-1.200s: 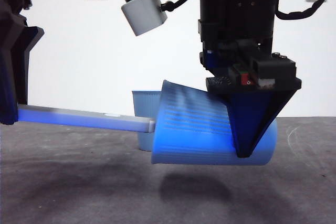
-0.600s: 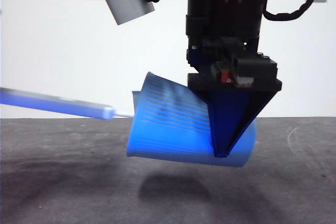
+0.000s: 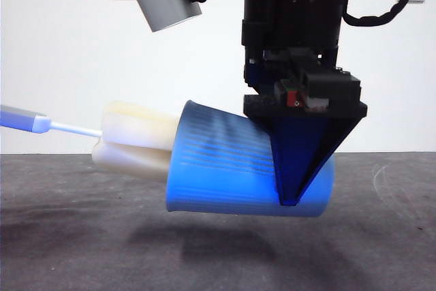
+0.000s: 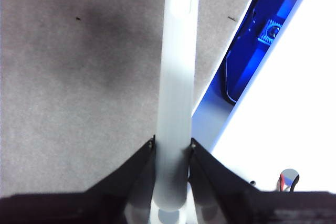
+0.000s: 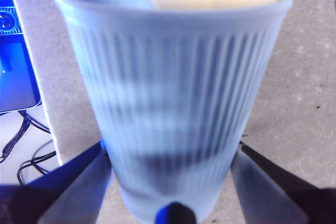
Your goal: Pick up the cup brush,pick up the cup,insert the brush into the cup,clean the cup,put the cup brush back,put the cup back to the fixed position on the table
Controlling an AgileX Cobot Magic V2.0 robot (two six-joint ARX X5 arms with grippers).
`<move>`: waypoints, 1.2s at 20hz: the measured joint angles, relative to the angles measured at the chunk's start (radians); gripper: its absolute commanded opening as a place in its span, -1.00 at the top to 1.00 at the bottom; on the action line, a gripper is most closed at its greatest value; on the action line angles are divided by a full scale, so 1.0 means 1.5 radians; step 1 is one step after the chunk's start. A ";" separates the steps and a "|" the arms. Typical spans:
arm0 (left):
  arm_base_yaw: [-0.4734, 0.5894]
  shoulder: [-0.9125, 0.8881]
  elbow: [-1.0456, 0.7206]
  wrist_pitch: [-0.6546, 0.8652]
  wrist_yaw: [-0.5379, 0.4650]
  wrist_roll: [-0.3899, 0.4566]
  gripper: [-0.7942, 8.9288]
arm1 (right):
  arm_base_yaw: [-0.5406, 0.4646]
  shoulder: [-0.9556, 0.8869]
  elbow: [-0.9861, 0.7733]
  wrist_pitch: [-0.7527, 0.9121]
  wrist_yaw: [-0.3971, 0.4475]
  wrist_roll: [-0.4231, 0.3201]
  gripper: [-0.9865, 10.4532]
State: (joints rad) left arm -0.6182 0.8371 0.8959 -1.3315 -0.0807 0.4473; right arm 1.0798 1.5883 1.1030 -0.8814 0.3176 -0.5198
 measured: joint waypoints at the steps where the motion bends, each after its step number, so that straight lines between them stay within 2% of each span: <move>1: 0.000 -0.006 0.000 0.000 0.011 -0.002 0.85 | 0.000 0.000 0.000 -0.001 0.000 0.001 0.86; 7: 0.002 -0.050 0.000 0.001 0.007 -0.024 0.85 | 0.000 -0.001 0.000 -0.039 0.005 0.022 0.86; 15: 0.010 -0.109 0.000 0.001 -0.008 -0.049 0.85 | -0.005 -0.053 0.000 -0.020 0.006 0.038 0.86; 24: 0.028 -0.110 0.000 0.001 -0.014 -0.165 0.85 | -0.010 -0.129 0.000 0.010 0.011 0.114 0.86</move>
State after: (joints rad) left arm -0.5762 0.6720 0.8959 -1.3308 -0.1024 0.2005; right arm 1.0653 1.3949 1.1030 -0.8669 0.3347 -0.3485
